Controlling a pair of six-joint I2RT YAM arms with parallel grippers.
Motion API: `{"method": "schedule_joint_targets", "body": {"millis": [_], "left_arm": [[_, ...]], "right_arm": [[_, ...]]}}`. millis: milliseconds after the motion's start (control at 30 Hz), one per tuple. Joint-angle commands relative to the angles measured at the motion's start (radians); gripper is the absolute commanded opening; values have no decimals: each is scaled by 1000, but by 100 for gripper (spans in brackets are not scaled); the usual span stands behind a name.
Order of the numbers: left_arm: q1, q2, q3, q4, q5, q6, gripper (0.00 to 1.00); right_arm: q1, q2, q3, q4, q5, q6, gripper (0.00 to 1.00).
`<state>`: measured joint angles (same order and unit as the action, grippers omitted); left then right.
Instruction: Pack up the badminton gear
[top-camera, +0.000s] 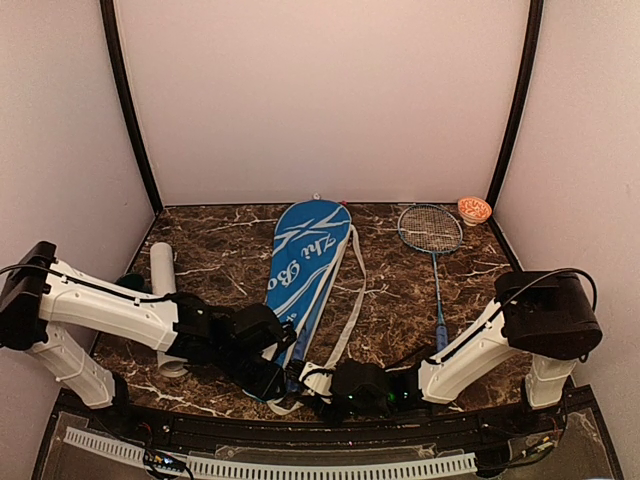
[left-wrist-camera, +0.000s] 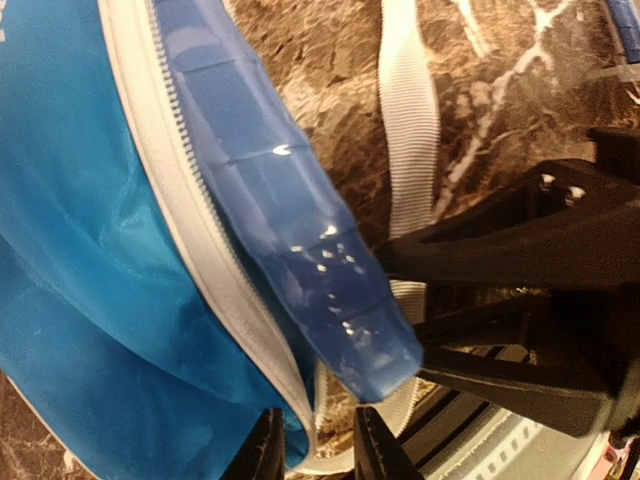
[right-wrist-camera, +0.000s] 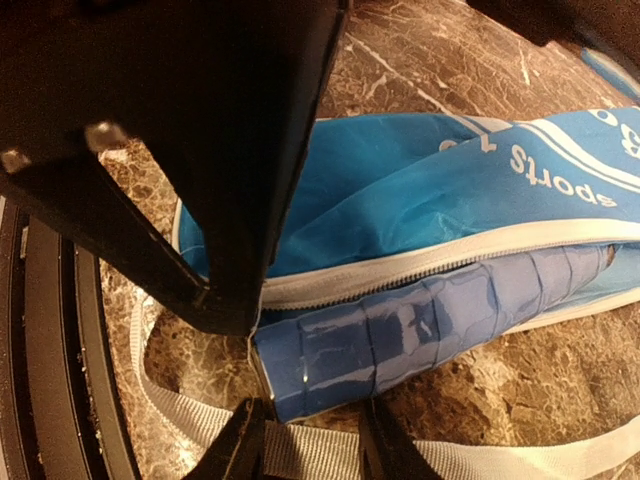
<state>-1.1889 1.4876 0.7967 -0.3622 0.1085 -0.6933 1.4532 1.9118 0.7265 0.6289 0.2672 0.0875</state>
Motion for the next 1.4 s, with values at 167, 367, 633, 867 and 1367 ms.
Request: {"method": "schedule_joint_targets", "body": {"millis": [167,367,633,867,1367], "left_arm": [[-16,95,53,-49,-54,5,24],[-20,121,53,-58,-60,6,5],[-21,-28,5,10,7,0,0],[-21,-135,-83,122,98,-15,0],[-20,-119,-97,194,149,-5,0]], "right_arm": [[-2,10,8,24,13,5,33],[-2,12,8,23,17,4,33],[-2,-1,10,28,20,1,33],[0,4,40,28,-7,-15,33],[13,54,89,166,-61,-114,12]]}}
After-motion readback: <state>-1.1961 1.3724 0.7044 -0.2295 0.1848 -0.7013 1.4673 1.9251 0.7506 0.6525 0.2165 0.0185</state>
